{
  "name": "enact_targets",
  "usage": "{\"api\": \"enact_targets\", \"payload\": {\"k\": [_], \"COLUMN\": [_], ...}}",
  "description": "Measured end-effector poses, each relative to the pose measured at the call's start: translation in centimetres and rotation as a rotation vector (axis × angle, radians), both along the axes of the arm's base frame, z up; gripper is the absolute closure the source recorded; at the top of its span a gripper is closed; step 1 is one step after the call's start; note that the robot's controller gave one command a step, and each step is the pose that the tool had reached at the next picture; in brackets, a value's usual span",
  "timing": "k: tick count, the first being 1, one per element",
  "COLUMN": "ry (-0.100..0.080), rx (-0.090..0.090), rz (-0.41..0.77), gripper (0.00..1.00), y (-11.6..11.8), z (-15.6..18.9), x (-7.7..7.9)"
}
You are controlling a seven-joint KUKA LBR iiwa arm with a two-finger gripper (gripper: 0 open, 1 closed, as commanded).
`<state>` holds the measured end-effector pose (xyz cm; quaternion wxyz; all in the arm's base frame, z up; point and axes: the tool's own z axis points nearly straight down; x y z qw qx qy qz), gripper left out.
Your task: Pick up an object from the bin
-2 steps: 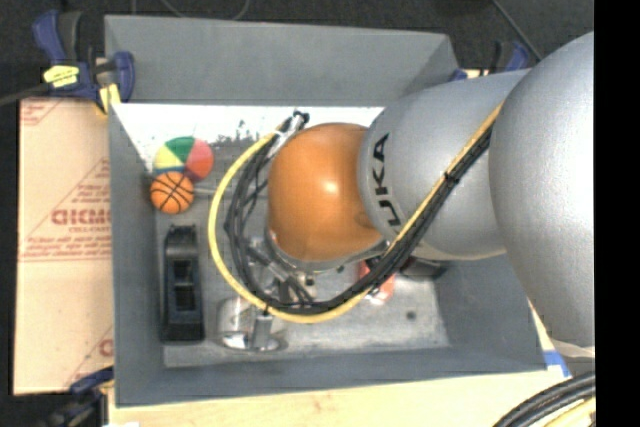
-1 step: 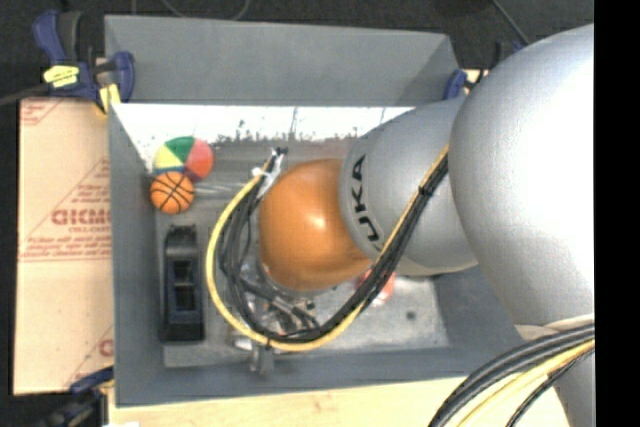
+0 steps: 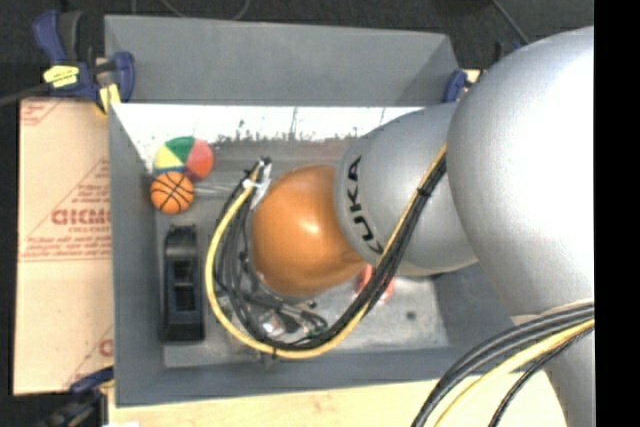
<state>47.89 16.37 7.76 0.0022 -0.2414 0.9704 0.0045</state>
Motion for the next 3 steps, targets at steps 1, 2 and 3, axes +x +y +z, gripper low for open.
{"api": "enact_targets", "payload": {"k": [1,2,3], "ry": [0.0,0.001,0.008], "rx": [0.0,-0.001,-0.008], "rz": [0.0,0.0,-0.002], "gripper": [1.0,1.0,1.0], "y": [0.0,0.0,-0.3], "z": [0.0,0.3,2.0], "x": [0.0,-0.1,-0.3]}}
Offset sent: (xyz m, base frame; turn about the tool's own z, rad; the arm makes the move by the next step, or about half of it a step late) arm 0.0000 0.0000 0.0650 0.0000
